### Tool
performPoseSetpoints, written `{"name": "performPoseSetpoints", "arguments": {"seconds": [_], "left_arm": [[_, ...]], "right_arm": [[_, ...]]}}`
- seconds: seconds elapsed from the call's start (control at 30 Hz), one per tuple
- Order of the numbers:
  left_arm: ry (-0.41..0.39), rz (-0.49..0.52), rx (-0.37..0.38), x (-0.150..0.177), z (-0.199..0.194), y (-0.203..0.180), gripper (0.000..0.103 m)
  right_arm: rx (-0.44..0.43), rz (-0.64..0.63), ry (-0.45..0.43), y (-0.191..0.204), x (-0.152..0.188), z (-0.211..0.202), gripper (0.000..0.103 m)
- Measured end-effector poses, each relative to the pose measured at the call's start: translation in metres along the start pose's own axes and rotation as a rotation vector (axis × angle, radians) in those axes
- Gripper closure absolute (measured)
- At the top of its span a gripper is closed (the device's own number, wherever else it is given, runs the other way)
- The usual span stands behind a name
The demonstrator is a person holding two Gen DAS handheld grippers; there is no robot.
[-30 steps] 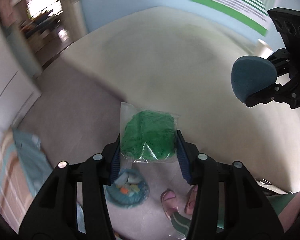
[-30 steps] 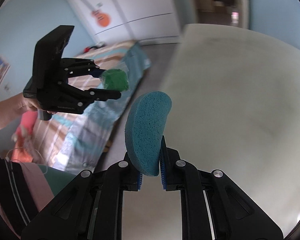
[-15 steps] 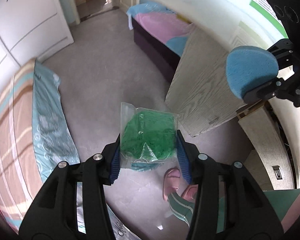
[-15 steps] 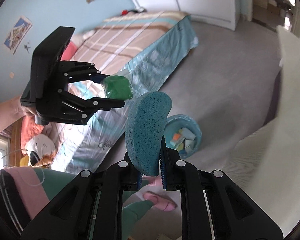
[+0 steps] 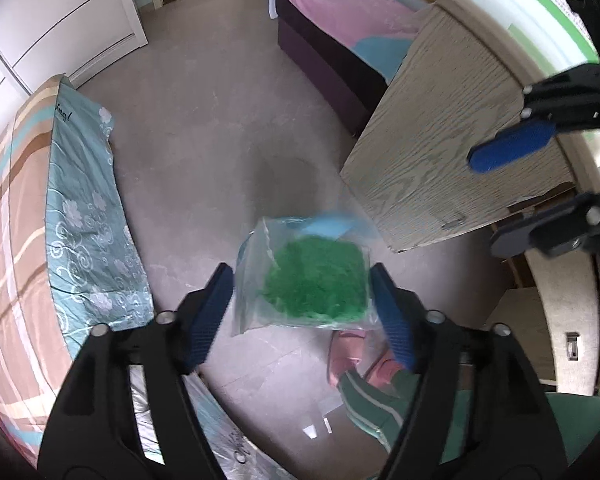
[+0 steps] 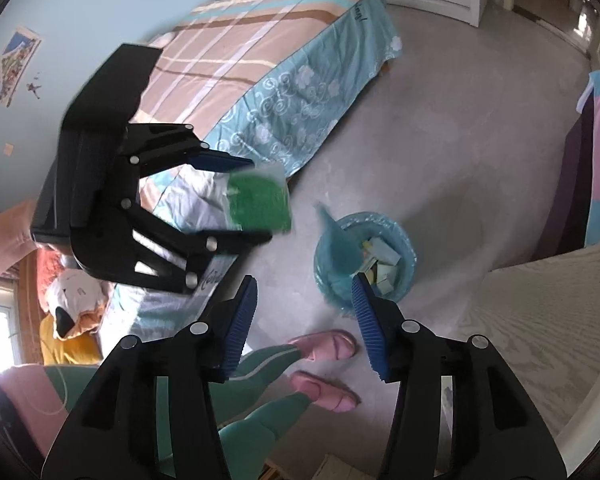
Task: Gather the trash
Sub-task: 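Carry green bag and blue sponge to the wastebasket and open both grippers, then move both grippers back over the table toward the paper cup and box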
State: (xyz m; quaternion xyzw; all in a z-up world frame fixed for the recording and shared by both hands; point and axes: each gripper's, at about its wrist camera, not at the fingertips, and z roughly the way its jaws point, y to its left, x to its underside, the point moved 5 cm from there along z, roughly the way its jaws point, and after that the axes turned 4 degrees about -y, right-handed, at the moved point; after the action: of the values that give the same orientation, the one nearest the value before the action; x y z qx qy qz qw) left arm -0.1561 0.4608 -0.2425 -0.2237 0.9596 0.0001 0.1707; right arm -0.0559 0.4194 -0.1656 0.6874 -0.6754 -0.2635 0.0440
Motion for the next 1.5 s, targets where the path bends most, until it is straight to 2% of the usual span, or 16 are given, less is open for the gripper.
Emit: {"name": "performPoseSetpoints", "arguments": {"seconds": [0.27, 0.57, 0.7, 0.8, 0.87, 0.97, 1.03, 1.17, 1.37, 1.5], "left_arm": [[0.04, 0.027, -0.004, 0.011, 0.001, 0.0, 0.029], [0.014, 0.027, -0.011, 0.011, -0.021, -0.001, 0.029], [-0.015, 0.029, -0.014, 0.006, -0.035, -0.007, 0.028], [-0.055, 0.046, -0.021, -0.003, -0.052, -0.015, 0.027], [-0.099, 0.067, -0.027, -0.012, -0.066, -0.024, 0.021], [-0.14, 0.099, -0.012, -0.026, -0.083, -0.037, 0.021], [-0.164, 0.133, -0.009, -0.036, -0.093, -0.05, 0.02], [-0.228, 0.212, 0.018, -0.058, -0.113, -0.083, 0.012], [-0.274, 0.383, 0.11, -0.09, -0.117, -0.158, 0.01], [-0.278, 0.503, 0.192, -0.103, -0.111, -0.222, 0.01]], "right_arm": [[0.02, 0.031, -0.028, -0.011, 0.001, -0.019, 0.052], [0.032, 0.052, -0.078, -0.017, 0.009, -0.047, 0.052], [0.036, 0.058, -0.116, -0.015, 0.018, -0.069, 0.051], [0.04, 0.066, -0.151, -0.014, 0.026, -0.088, 0.051], [0.049, 0.076, -0.175, -0.015, 0.032, -0.101, 0.05], [0.07, 0.101, -0.214, -0.02, 0.046, -0.124, 0.049], [0.098, 0.132, -0.249, -0.026, 0.061, -0.144, 0.043], [0.145, 0.204, -0.321, -0.036, 0.093, -0.18, 0.036], [0.246, 0.328, -0.4, -0.054, 0.159, -0.226, 0.035], [0.325, 0.464, -0.455, -0.069, 0.222, -0.26, 0.035]]}}
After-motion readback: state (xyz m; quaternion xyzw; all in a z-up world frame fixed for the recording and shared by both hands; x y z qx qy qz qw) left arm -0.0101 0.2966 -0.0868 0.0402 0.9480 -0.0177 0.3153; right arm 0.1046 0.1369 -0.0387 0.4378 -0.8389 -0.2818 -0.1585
